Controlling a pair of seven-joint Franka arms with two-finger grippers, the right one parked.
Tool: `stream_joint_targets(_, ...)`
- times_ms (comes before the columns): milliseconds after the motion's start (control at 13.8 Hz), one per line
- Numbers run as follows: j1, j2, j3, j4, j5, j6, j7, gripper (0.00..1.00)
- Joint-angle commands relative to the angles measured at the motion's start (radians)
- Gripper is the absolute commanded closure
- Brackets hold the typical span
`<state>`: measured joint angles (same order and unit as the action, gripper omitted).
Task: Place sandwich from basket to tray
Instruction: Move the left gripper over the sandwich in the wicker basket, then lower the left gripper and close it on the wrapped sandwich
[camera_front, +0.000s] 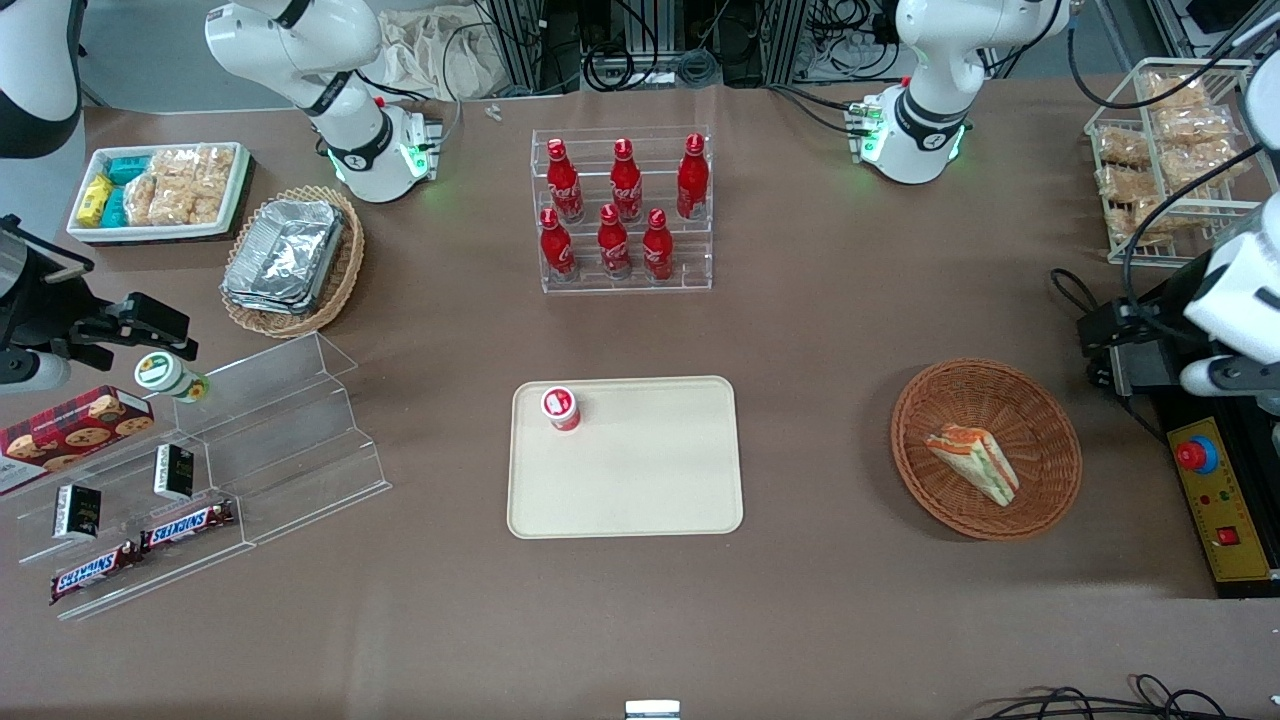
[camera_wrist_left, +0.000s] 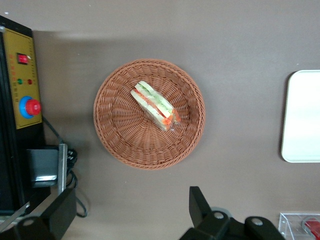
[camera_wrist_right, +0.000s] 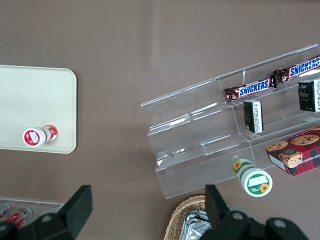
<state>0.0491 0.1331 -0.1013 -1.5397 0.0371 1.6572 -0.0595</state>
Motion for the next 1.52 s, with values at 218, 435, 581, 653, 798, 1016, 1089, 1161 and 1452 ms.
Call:
stream_joint_targets(218,0.005,-0.083,-0.005,-0.348,-0.006,0.316,-0.003,0.0)
stream_joint_targets(435,0.011,-0.026,-0.001,-0.379,-0.008,0.407,-0.011,0.0)
stream_joint_targets(581,0.008,0.023,-0.001,-0.379,-0.008,0.47,-0.086,0.0)
stream_joint_targets(653,0.006,0.055,-0.003,-0.379,-0.008,0.507,-0.118,0.0)
stream_joint_targets(798,0.011,0.104,-0.001,-0.378,-0.013,0.532,-0.167,0.0)
stream_joint_targets(1016,0.032,0.173,0.002,-0.37,-0.019,0.573,-0.264,0.0)
stream_joint_targets(1089,0.037,0.19,0.0,-0.372,-0.02,0.616,-0.27,0.0)
stream_joint_targets(1161,0.038,0.209,0.0,-0.37,-0.02,0.64,-0.284,0.0)
stream_joint_targets(1452,0.04,0.253,-0.004,-0.364,-0.022,0.716,-0.512,0.0)
